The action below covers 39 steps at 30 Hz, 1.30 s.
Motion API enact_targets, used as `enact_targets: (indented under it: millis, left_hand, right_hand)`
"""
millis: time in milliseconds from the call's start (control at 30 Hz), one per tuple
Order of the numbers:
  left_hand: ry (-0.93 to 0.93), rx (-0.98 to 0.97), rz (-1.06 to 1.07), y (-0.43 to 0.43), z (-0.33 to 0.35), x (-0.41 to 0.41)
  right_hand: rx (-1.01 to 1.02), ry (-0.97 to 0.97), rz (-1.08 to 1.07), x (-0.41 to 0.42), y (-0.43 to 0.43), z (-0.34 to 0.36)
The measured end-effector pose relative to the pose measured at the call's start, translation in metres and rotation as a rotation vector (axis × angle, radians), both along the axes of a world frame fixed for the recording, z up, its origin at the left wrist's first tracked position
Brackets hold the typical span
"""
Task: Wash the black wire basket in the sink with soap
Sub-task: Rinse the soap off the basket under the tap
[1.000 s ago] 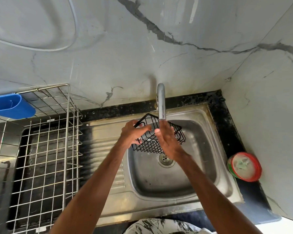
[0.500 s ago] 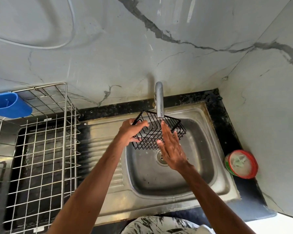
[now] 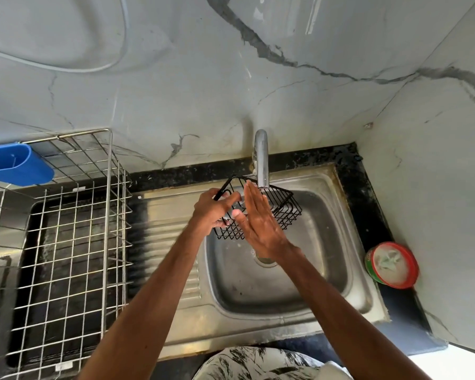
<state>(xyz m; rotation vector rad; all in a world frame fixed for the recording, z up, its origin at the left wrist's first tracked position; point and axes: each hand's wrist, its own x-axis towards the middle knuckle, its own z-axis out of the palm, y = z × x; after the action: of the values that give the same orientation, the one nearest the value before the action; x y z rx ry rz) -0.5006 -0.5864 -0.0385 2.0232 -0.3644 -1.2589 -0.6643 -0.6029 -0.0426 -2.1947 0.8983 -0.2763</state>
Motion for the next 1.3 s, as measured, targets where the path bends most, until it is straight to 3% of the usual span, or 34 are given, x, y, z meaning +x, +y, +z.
enact_targets:
  millis: [133,333,500,767,1033,1200,1300]
  left_hand:
    - [-0.004,0.013,0.013,0.008,0.0,0.001]
    - [-0.035,0.02,0.025,0.016,0.0,0.003]
    - [0.012,0.019,0.015,0.02,0.008,0.001]
    - [0.046,0.035,0.049,0.029,0.011,0.0]
    - [0.076,0.019,0.106,0.033,0.015,0.001]
    - [0.055,0.016,0.126,0.044,0.023,0.003]
    - [0.042,0.026,0.151,0.048,0.021,0.002]
  right_hand:
    - [0.146,-0.097,0.027,-0.004,-0.016,0.002]
    - [0.052,0.111,0.04,-0.005,-0.015,0.008]
    - [0.096,0.031,0.07,0.01,-0.014,0.006]
    - [0.313,0.169,-0.147,-0.013,-0.043,-0.012]
    - [0.087,0.101,0.086,0.01,-0.015,0.002]
    - [0.3,0.212,-0.161,-0.015,-0.059,-0.025]
    - [0.377,0.303,-0.161,-0.019,-0.057,-0.033]
